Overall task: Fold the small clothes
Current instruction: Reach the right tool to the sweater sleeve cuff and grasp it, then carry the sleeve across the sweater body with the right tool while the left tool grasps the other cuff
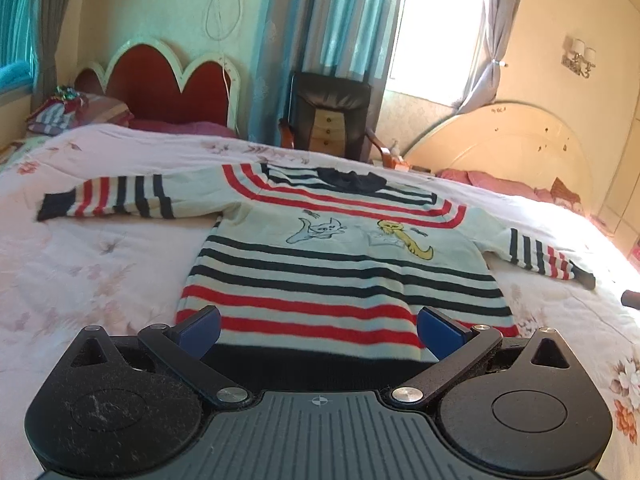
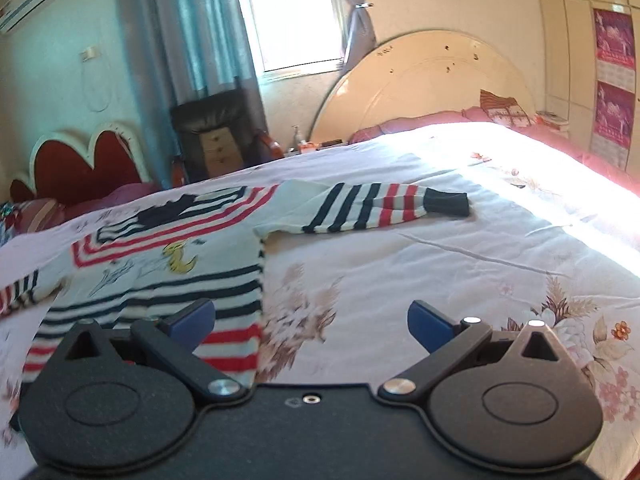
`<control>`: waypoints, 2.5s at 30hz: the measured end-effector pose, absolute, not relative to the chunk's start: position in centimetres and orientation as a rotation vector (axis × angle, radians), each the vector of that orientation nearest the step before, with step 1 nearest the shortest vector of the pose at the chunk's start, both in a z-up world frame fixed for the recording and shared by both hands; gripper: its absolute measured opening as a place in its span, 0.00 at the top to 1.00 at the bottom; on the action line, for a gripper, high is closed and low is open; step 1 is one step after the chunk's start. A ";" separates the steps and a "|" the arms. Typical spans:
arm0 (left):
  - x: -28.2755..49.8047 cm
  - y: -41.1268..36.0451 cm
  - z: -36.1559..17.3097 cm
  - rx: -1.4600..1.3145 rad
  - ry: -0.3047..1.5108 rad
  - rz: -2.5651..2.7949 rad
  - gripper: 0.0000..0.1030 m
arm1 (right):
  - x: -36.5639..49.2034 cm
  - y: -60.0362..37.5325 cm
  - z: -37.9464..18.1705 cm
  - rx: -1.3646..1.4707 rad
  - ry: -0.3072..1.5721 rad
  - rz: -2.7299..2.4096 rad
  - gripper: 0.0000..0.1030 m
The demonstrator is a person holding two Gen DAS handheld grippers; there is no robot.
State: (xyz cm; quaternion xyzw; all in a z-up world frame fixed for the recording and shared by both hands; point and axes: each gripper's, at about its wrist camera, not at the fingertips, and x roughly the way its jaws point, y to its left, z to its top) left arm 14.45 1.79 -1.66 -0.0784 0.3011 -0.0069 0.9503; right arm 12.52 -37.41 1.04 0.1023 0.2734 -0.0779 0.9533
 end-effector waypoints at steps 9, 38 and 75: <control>26.0 2.2 -5.3 -0.163 0.668 0.028 0.00 | 25.2 -51.2 -4.0 0.493 0.526 -0.338 0.54; 37.4 7.3 -7.6 -0.192 0.742 0.081 0.00 | 39.6 -45.5 -4.8 0.320 0.470 -0.068 0.93; 52.8 -2.0 -12.9 -0.512 0.809 -0.440 0.96 | 32.8 -34.8 -7.7 0.610 0.586 0.005 0.53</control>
